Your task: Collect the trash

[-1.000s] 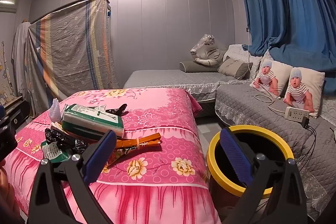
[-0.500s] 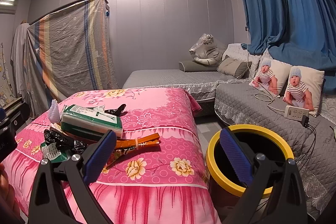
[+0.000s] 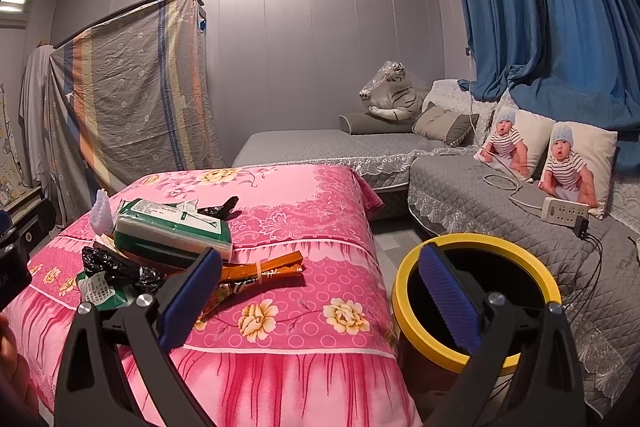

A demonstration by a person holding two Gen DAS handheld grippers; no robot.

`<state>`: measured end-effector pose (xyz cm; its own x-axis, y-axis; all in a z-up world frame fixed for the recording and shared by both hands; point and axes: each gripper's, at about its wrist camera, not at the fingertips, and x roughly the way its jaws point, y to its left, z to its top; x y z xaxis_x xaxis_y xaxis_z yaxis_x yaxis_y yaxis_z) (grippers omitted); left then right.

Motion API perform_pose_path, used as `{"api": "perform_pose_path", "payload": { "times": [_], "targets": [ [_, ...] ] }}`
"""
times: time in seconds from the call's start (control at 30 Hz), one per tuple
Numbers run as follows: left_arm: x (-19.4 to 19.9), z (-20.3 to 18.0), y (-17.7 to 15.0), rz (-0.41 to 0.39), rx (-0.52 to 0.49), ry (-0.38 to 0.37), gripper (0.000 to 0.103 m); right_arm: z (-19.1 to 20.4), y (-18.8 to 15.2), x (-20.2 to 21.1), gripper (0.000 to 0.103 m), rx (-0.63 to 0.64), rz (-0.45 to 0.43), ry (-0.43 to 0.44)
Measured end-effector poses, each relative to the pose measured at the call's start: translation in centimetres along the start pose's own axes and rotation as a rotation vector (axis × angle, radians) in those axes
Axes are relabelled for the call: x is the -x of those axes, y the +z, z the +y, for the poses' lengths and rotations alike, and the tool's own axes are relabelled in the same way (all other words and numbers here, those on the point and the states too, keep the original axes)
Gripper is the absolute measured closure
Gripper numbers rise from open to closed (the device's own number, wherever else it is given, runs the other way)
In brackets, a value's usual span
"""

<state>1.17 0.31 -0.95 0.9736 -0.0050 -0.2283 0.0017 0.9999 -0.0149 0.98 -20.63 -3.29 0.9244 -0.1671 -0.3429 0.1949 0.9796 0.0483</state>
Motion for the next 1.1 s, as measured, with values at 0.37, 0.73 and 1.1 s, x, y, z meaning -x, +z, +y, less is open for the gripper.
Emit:
{"api": "perform_pose_path", "payload": {
  "times": [0.37,0.73,1.1],
  "targets": [
    [0.02,0.04,-0.16,0.007,-0.001,-0.003,0.008,-0.04,0.05,-0.07,0.008,-0.006,0.008,0.0],
    [0.03,-0.04,-0.17,0.011,-0.002,-0.005,0.008,-0.15,-0.15,-0.02,0.008,-0.013,0.011,0.001],
    [-0.04,-0.21,-0.36,0.019,-0.003,-0.008,0.008,-0.28,-0.19,-0.06,0.008,-0.015,0.014,0.0]
  ]
}}
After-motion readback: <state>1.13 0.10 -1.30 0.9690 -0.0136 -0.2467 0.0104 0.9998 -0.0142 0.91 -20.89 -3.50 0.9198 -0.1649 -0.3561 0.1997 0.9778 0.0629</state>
